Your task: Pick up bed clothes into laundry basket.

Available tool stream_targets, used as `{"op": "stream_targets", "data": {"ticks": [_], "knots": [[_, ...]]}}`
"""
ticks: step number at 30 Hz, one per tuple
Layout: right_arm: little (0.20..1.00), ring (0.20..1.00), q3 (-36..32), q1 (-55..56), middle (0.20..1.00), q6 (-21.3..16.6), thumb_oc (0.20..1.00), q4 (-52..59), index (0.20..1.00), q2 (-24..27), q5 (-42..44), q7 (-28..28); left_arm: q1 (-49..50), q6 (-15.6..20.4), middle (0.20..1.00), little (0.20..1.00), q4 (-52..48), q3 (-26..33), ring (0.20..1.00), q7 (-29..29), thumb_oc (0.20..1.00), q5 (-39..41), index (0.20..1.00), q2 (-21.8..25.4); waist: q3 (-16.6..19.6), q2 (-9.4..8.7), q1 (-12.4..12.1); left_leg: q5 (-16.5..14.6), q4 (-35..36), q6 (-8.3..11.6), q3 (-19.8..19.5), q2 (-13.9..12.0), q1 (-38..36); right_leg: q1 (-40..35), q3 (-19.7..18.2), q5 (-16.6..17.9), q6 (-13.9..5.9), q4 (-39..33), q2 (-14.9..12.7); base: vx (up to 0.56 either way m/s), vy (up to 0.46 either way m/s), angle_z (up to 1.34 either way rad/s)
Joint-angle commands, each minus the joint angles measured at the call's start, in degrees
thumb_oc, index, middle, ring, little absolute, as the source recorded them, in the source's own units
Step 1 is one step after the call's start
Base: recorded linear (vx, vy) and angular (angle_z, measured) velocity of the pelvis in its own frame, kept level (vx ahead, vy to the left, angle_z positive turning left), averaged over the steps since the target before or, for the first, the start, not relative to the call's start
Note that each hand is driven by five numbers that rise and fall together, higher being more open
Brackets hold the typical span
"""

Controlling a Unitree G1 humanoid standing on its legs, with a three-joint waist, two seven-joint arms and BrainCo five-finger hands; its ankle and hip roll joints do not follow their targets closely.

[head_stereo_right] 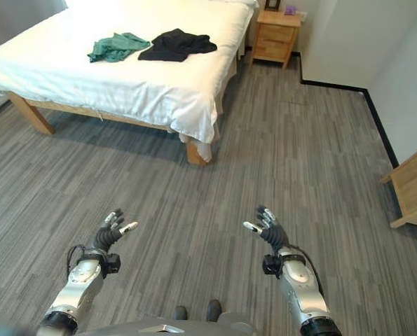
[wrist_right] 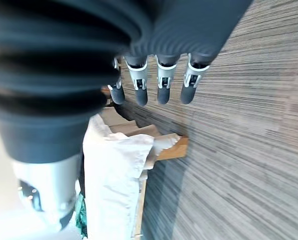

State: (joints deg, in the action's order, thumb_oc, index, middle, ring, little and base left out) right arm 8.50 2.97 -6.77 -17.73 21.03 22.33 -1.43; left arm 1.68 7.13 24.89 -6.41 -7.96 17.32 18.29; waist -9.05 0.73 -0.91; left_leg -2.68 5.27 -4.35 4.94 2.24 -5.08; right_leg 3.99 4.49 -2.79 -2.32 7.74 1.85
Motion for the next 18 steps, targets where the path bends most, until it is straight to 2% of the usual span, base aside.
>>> {"op": "stream_targets", "data": {"ticks": [1, 2, 6, 7, 9, 10, 13, 14, 16, 17, 18], "knots": [[1.000, 1.000, 0.8, -0.6, 1.000, -3.7, 1.000, 5.8, 1.000, -0.1, -2.4, 0.1, -2.8, 3.5, 1.000, 1.000, -3.6, 1.2, 1.000, -1.4, 1.000, -1.2, 1.000, 3.1, -0.2, -2.41, -0.3, -0.5, -1.9, 0.22, -1.4, 0.9, -0.9, 5.7, -0.7, 11.1, -7.05, 15.2, -12.1, 0.10, 0.232, -0.02], [1.000, 1.000, 1.0, -0.5, 1.000, -3.8, 1.000, 6.8, 1.000, -0.3, -2.8, 0.2, -3.0, 3.3, 1.000, 1.000, -5.3, 1.7, 1.000, -1.7, 1.000, -1.7, 1.000, 3.5, -1.3, -1.67, 0.2, -1.3, -2.5, -0.65, -1.5, 0.6, -1.8, 9.8, -0.2, 12.8, -6.80, 22.9, -12.3, 0.09, 0.180, 0.05], [1.000, 1.000, 0.9, -0.2, 1.000, -3.5, 1.000, 6.7, 1.000, -0.7, -3.4, -0.1, -2.9, 3.1, 1.000, 1.000, -6.1, 2.2, 1.000, -1.7, 1.000, -2.4, 1.000, 3.4, -1.4, -1.41, 0.8, -2.1, -2.6, -0.54, -1.7, 0.1, -3.2, 13.3, 1.5, 11.5, -6.64, 24.5, -12.6, 0.18, 0.062, 0.09], [1.000, 1.000, 0.8, 0.0, 1.000, -3.3, 1.000, 6.4, 1.000, -0.8, -3.1, -0.4, -2.9, 3.1, 1.000, 1.000, -6.1, 2.5, 1.000, -1.8, 1.000, -2.6, 1.000, 3.4, -1.1, -1.44, 1.4, -2.3, -2.1, -0.04, -2.0, -0.2, -4.9, 14.6, 2.7, 10.4, -6.42, 21.4, -11.8, 0.40, -0.043, 0.05], [1.000, 1.000, 0.8, 0.8, 1.000, -3.3, 1.000, 6.0, 1.000, -0.6, -1.7, -0.8, -2.6, 3.3, 1.000, 1.000, -6.8, 2.6, 1.000, -1.4, 1.000, -1.8, 1.000, 3.1, -0.6, -1.62, 3.4, -3.8, -0.6, 1.61, -4.5, -1.0, -9.4, 16.2, 5.6, 10.0, -6.31, 8.9, -9.5, 0.56, -0.087, 0.01], [1.000, 1.000, 1.0, 1.1, 1.000, -3.4, 1.000, 5.6, 1.000, -0.4, -1.7, -0.9, -2.3, 3.5, 1.000, 1.000, -7.1, 2.5, 1.000, -1.2, 1.000, -1.7, 1.000, 2.7, -0.2, -1.95, 4.5, -4.4, -0.3, 2.28, -6.0, -1.0, -11.3, 16.9, 6.2, 12.2, -6.79, 1.5, -7.5, 0.49, -0.097, 0.28], [1.000, 1.000, 1.0, 1.7, 1.000, -2.9, 1.000, 6.2, 1.000, 0.1, -2.1, -1.2, -2.5, 3.4, 1.000, 1.000, -7.7, 2.0, 1.000, -0.3, 1.000, -2.7, 1.000, 2.5, 0.2, -2.04, 6.9, -5.7, -0.3, 4.01, -8.1, -2.1, -14.5, 19.0, 7.1, 16.5, -7.94, -9.1, -5.5, 0.51, -0.087, 0.46], [1.000, 1.000, 0.7, 1.8, 1.000, -2.7, 1.000, 6.4, 1.000, 0.4, -2.5, -1.2, -2.6, 3.3, 1.000, 1.000, -7.9, 1.6, 1.000, -0.1, 1.000, -3.0, 1.000, 2.5, 0.4, -2.15, 7.5, -6.0, -0.3, 4.26, -8.8, -2.2, -15.4, 19.5, 6.4, 17.0, -8.15, -8.5, -5.4, 0.48, -0.103, 0.71], [1.000, 1.000, 0.5, 2.5, 1.000, -2.4, 1.000, 7.1, 1.000, 1.0, -2.6, -1.9, -2.2, 3.2, 1.000, 1.000, -8.6, 1.1, 1.000, 0.7, 1.000, -3.0, 1.000, 2.2, 1.4, -1.98, 7.5, -5.1, -1.3, 5.47, -9.3, -3.4, -16.4, 17.5, 6.0, 16.9, -6.70, -7.5, -4.8, 0.43, -0.136, 0.66], [1.000, 1.000, 0.5, 2.3, 1.000, -2.6, 1.000, 7.0, 1.000, 1.6, -3.0, -2.2, -1.9, 3.3, 1.000, 1.000, -8.6, 1.1, 1.000, 0.6, 1.000, -3.5, 1.000, 1.9, 2.0, -1.47, 7.2, -3.1, -4.4, 6.33, -9.0, -4.3, -15.9, 16.7, 7.1, 17.0, -5.91, -6.6, -4.4, 0.44, -0.165, 0.69], [1.000, 1.000, 0.3, 2.1, 1.000, -2.6, 1.000, 6.7, 1.000, 1.8, -3.0, -2.0, -1.8, 3.2, 1.000, 1.000, -8.8, 0.7, 1.000, 0.7, 1.000, -3.4, 1.000, 1.5, 2.5, -0.66, 7.5, 0.5, -8.8, 8.13, -8.8, -5.7, -14.9, 15.8, 7.4, 16.2, -5.21, -5.6, -3.6, 0.44, -0.160, 0.45]]}}
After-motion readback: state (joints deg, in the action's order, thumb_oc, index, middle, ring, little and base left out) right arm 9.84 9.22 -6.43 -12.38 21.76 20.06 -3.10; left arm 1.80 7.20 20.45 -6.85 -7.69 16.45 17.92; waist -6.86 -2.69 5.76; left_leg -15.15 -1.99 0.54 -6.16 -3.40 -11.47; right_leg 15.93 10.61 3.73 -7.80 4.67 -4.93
